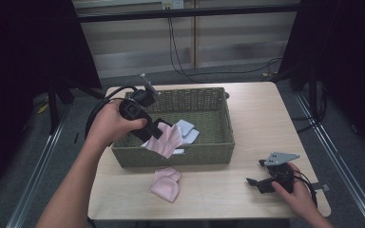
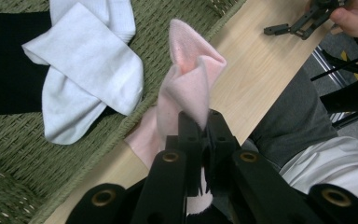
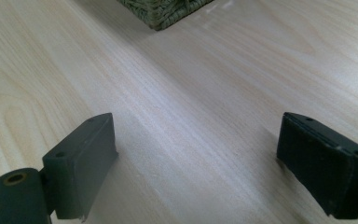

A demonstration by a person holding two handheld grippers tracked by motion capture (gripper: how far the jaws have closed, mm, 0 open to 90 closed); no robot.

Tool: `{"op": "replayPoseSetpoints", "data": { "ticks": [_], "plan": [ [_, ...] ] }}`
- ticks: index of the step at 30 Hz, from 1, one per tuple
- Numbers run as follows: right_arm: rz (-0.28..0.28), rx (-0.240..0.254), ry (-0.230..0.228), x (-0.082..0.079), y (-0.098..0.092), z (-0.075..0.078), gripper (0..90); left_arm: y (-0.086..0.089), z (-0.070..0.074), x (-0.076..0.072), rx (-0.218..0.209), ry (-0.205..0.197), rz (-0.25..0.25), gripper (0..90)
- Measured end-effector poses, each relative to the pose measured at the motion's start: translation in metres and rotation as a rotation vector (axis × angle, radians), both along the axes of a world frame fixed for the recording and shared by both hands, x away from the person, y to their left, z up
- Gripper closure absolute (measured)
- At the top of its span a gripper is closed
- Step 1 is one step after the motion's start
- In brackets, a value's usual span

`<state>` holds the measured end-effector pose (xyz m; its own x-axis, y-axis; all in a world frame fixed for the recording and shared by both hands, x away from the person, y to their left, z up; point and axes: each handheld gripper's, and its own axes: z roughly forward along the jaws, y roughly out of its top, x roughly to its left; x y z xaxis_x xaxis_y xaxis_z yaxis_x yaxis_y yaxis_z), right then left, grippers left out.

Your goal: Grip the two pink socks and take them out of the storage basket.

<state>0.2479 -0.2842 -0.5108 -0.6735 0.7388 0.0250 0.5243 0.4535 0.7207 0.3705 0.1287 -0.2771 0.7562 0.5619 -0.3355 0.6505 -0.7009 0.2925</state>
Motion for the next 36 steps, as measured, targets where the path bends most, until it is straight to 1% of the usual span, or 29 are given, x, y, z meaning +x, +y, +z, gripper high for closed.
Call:
{"op": "replayPoseSetpoints", "data": {
  "ticks": [3, 4, 7, 8, 9, 13, 23, 27, 36],
  "plan": [
    [-0.002, 0.001, 0.005, 0.000, 0.000, 0.000, 11.0, -0.001, -0.002, -0.003, -0.009, 0.002, -0.001, 87.0],
    [-0.002, 0.001, 0.005, 0.000, 0.000, 0.000, 11.0, -0.002, -0.002, -0.003, -0.003, 0.003, -0.009, 87.0],
    [-0.002, 0.001, 0.005, 0.000, 0.000, 0.000, 11.0, -0.003, -0.002, -0.007, -0.008, -0.001, -0.021, 87.0],
    [-0.002, 0.001, 0.005, 0.000, 0.000, 0.000, 11.0, -0.003, -0.002, -0.008, -0.015, 0.001, -0.017, 87.0],
    [-0.001, 0.001, 0.005, 0.000, 0.000, 0.000, 11.0, -0.003, -0.003, -0.009, -0.018, 0.004, -0.025, 87.0],
    [-0.002, 0.001, 0.006, 0.000, 0.000, 0.000, 11.0, -0.005, -0.007, -0.012, -0.016, 0.011, -0.039, 86.9],
    [0.001, -0.001, 0.005, 0.000, 0.000, 0.000, 11.0, -0.012, -0.028, -0.021, -0.018, 0.027, -0.072, 86.8],
    [0.001, -0.001, 0.005, 0.000, 0.000, 0.000, 11.0, -0.012, -0.038, -0.025, -0.024, 0.027, -0.069, 86.4],
    [0.001, -0.001, 0.005, 0.000, 0.000, 0.000, 11.0, -0.011, -0.057, -0.028, -0.015, 0.042, -0.068, 86.1]
  ]
}}
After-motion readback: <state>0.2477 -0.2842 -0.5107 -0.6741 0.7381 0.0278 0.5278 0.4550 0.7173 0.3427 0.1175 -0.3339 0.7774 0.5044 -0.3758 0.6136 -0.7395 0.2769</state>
